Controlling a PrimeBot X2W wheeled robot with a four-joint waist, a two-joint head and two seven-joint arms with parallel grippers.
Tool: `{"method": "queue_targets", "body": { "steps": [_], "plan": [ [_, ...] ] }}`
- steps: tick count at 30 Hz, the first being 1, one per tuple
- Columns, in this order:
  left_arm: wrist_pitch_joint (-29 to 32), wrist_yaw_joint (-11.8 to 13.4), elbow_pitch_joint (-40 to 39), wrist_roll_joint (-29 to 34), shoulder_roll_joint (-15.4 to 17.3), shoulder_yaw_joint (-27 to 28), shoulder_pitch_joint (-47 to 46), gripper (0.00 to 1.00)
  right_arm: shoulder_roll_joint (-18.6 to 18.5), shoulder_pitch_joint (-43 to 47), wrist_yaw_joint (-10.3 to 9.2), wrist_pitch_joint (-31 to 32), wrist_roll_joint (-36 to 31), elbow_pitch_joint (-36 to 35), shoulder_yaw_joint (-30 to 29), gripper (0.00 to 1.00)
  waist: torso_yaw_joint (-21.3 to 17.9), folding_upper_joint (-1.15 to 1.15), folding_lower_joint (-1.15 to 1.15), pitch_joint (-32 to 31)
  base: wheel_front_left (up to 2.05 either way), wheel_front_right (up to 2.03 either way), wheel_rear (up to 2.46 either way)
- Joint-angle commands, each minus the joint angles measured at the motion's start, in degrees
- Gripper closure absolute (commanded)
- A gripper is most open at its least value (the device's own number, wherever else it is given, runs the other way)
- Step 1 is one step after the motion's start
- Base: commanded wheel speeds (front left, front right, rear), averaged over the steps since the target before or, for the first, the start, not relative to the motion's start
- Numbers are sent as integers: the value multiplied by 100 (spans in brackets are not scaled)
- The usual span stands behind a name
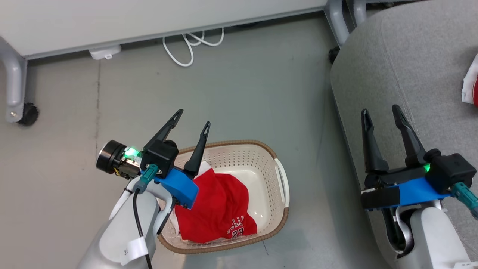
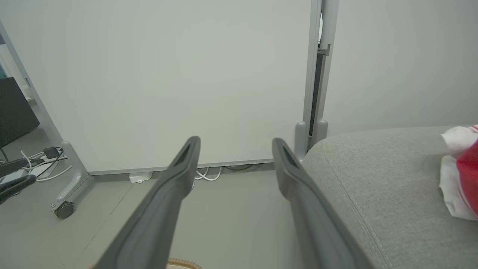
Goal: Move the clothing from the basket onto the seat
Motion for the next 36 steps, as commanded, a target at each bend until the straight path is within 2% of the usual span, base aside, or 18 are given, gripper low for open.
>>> {"method": "queue_targets", "body": {
  "steps": [1, 7, 13, 21, 29, 36],
  "plan": [
    [-15, -1, 170, -77, 116, -192, -234, 0, -13, -147, 1, 2, -17, -50, 15, 0, -259, 0, -1, 406, 0, 0, 0],
    [-15, -2, 889, -276, 434, -1181, -948, 0, -2, -478, 1, 2, 9, -152, 62, 0, -494, 0, -1, 1017, 0, 0, 0],
    [-16, -2, 1658, -473, 596, -2054, -1474, 0, 9, -719, 1, 2, 35, -227, 168, 0, -652, 0, -1, 1528, 0, 0, 0],
    [-11, -3, 2590, -797, 624, -3236, -2115, 0, 15, -1039, 1, 2, 154, -330, 311, 0, -815, 0, -1, 2148, 0, 0, 0],
    [439, -2, 3344, -1189, 579, -4394, -2622, 0, 16, -1285, 1, 2, 208, -498, 342, 0, -956, 0, -1, 2762, 0, 0, 0],
    [887, -3, 3562, -1468, 680, -4915, -2882, 0, 15, -1418, 1, 1, 270, -627, 339, 0, -1048, 0, -1, 3286, 0, 0, 0]
  ]
}}
